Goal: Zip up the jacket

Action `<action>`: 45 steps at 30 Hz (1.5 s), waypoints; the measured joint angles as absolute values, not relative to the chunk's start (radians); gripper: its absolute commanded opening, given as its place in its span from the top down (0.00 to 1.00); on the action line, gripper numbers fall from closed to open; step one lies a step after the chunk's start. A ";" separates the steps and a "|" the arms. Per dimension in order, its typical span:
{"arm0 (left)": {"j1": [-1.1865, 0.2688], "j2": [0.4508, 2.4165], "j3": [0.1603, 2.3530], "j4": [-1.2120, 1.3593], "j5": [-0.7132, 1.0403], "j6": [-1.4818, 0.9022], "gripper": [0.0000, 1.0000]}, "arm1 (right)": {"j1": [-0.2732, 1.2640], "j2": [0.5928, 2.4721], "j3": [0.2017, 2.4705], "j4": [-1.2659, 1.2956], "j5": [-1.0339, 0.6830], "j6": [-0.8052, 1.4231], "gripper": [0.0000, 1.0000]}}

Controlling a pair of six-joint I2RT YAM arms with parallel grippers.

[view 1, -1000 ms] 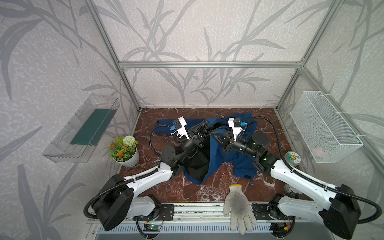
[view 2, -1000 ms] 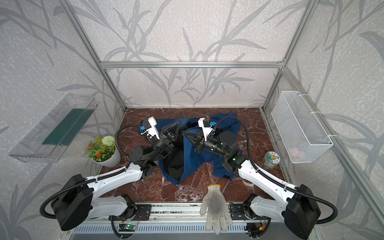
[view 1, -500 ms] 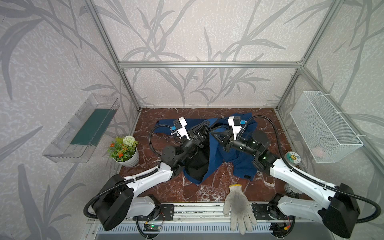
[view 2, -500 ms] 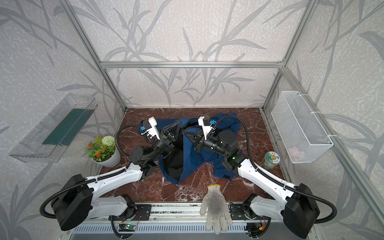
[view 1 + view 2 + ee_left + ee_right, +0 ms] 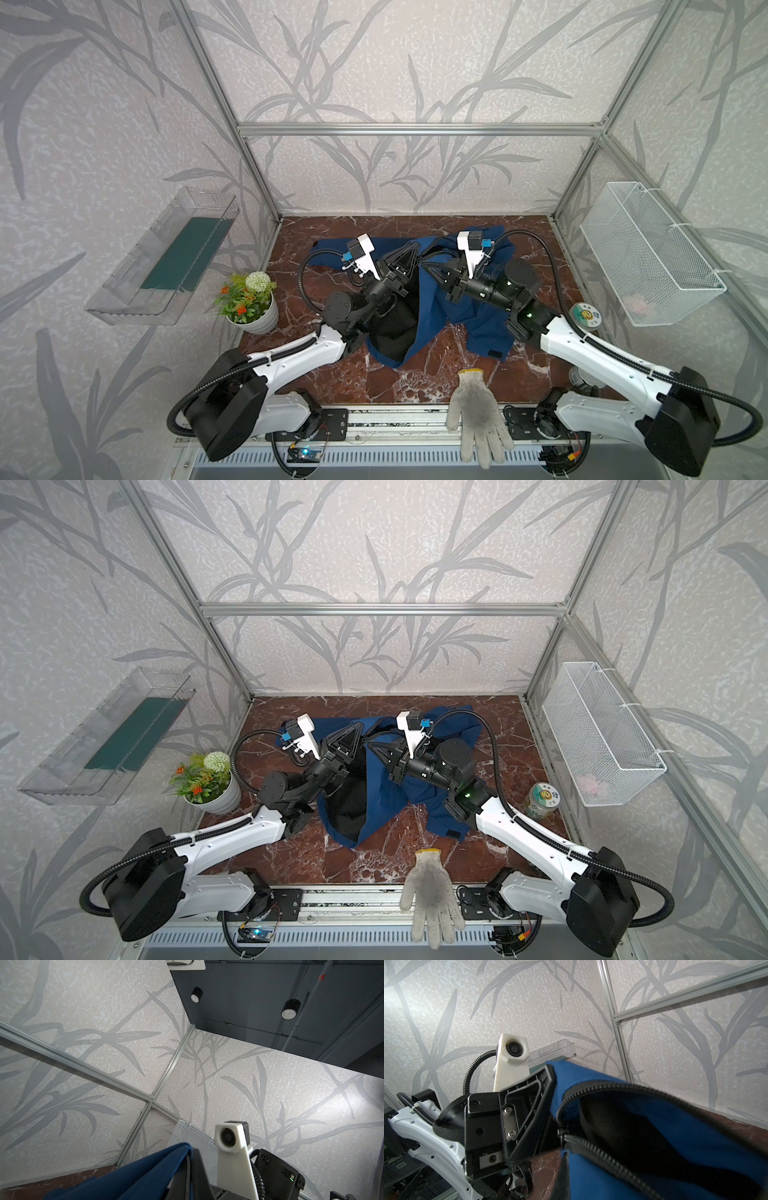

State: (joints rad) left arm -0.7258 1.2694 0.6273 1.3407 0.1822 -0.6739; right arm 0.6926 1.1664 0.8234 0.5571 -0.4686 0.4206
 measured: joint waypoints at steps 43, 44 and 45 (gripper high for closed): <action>-0.731 1.264 0.608 1.356 0.165 -0.654 1.00 | 0.676 1.145 0.824 0.589 -0.473 0.483 1.00; -0.731 1.262 0.605 1.357 0.164 -0.653 1.00 | 0.675 1.145 0.824 0.591 -0.473 0.487 1.00; -0.731 1.260 0.604 1.357 0.162 -0.649 1.00 | 0.675 1.145 0.823 0.593 -0.474 0.490 1.00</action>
State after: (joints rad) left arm -0.7315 1.2602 0.6044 1.3567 0.1619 -0.6491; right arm 0.6750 1.1446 0.8234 0.5934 -0.4736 0.4904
